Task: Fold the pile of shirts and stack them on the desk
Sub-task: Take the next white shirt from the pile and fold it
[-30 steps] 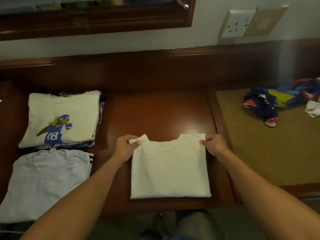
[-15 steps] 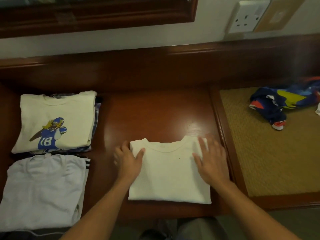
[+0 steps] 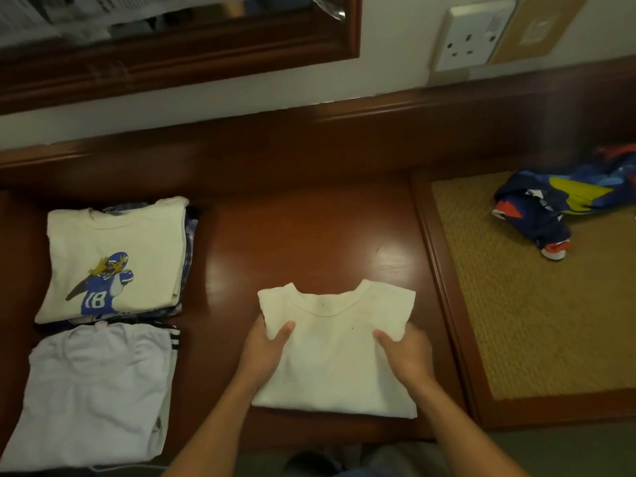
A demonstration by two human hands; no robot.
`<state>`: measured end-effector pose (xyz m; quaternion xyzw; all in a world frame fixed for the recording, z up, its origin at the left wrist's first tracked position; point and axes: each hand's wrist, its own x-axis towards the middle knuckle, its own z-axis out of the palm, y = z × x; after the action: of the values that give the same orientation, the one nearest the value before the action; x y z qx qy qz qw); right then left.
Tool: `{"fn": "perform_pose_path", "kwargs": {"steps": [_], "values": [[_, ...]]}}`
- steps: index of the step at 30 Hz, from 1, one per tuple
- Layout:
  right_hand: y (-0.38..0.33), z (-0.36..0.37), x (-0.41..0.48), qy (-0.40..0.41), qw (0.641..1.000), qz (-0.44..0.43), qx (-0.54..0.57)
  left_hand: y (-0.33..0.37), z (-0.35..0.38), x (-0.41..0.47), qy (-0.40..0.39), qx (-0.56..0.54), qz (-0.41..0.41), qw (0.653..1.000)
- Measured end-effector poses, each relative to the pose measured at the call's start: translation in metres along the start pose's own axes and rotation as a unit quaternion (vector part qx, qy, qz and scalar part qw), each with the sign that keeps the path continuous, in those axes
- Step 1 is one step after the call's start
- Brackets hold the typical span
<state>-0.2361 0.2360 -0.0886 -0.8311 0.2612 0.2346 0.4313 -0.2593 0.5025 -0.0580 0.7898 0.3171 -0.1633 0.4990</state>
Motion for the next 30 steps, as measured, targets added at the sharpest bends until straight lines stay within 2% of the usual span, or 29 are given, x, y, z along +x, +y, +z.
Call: {"fn": "perform_pose_path", "kwargs": {"steps": [7, 11, 15, 18, 22, 30], "values": [[-0.03, -0.02, -0.003, -0.083, 0.983, -0.063, 0.152, 0.023, -0.014, -0.014, -0.014, -0.072, 0.05, 0.996], [-0.042, -0.023, -0.01, -0.117, 0.971, -0.048, 0.202, 0.019, -0.037, -0.019, 0.011, -0.095, 0.092, 0.991], [-0.063, -0.01, -0.029, -0.165, 0.956, -0.035, 0.24, 0.001, -0.077, -0.019, 0.046, -0.144, 0.071, 0.986], [-0.079, 0.02, -0.052, -0.183, 0.952, -0.034, 0.244, -0.021, -0.121, -0.022, 0.026, -0.195, 0.051, 0.979], [-0.102, 0.078, -0.095, -0.195, 0.954, -0.048, 0.221, -0.06, -0.189, -0.039, 0.014, -0.207, 0.052, 0.977], [-0.14, 0.209, -0.186, -0.275, 0.938, -0.062, 0.201, -0.161, -0.333, -0.065, 0.1, -0.144, 0.037, 0.984]]}}
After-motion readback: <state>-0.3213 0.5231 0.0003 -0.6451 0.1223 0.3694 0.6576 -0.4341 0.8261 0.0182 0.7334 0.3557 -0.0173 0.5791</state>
